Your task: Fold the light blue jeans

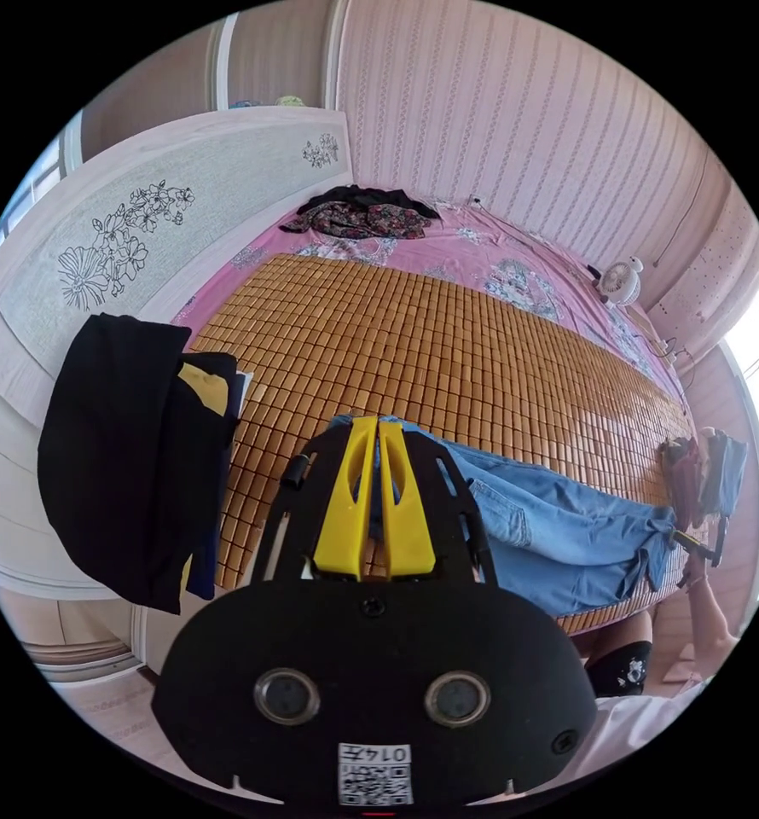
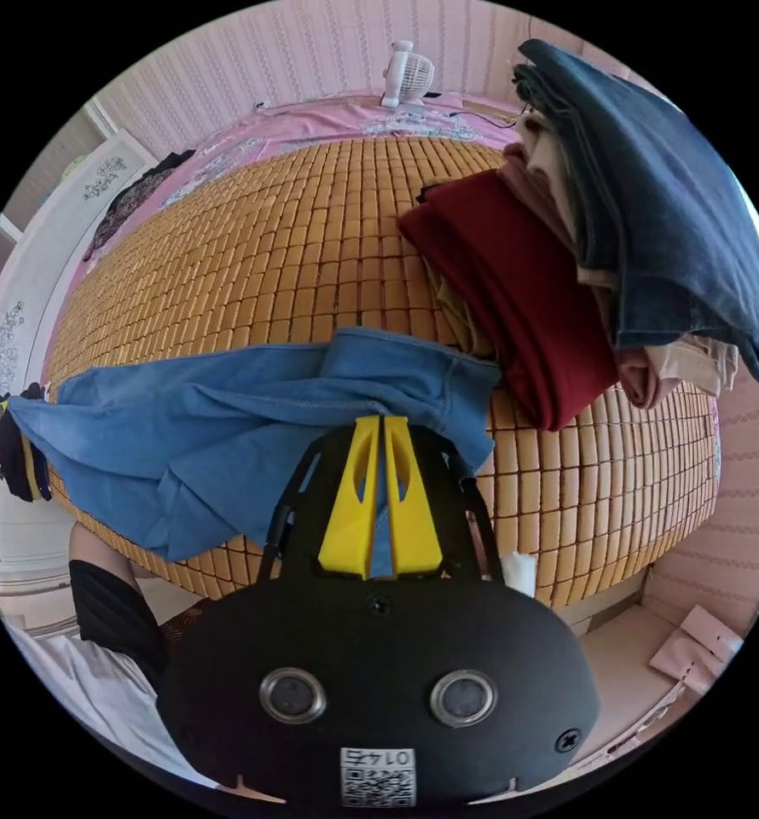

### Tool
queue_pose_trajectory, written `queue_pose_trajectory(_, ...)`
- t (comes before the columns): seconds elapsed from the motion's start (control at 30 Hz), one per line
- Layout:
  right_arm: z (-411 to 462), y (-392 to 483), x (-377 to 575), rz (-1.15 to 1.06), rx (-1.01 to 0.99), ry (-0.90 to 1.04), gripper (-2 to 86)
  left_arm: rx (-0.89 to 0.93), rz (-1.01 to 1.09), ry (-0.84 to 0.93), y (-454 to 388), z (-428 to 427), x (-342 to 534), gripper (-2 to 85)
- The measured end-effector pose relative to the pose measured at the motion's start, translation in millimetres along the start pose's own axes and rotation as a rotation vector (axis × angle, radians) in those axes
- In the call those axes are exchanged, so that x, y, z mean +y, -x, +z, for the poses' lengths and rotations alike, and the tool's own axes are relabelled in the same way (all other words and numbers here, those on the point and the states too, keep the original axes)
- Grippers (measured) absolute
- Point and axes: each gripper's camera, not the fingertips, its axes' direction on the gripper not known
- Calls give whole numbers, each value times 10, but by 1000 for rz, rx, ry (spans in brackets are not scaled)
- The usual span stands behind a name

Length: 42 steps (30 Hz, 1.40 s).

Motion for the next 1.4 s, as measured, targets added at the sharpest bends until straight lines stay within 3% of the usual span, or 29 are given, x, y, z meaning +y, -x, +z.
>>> queue_pose_trajectory(0.17, -1275, -293, 567, -6, -96, -322, 0, 93, -19, -151, 216, -441, 158, -10)
queue_pose_trajectory(0.3, -1759, -320, 1458, -56, -80, -428, 1, 125, -25, -196, 507, -720, 686, -10)
queue_pose_trajectory(0.4, -1625, -289, 2137, -29, -82, -351, 2, 122, -74, -142, 753, -686, 1335, -10)
queue_pose_trajectory(0.53, -855, -405, 2735, 199, -153, -75, 8, 104, -311, 21, 1064, -337, 2251, -10)
queue_pose_trajectory(0.67, -672, -579, 2991, 389, -170, -60, 22, 105, -403, 40, 1070, -330, 2568, -10)
queue_pose_trajectory(0.9, -759, -245, 2329, 311, -70, -155, 51, 104, -226, 34, 416, -72, 1646, -10)
queue_pose_trajectory(1.13, -250, 661, 1280, 152, -5, -108, 67, 116, -53, 93, -889, 939, 338, -10)
queue_pose_trajectory(1.3, 77, 1024, 741, 153, 118, -48, 87, -85, 68, 135, -1556, 1352, -81, -10)
queue_pose_trajectory(1.4, 155, 1091, 541, 202, 165, -42, 91, -320, 223, 190, -1920, 1354, -232, -10)
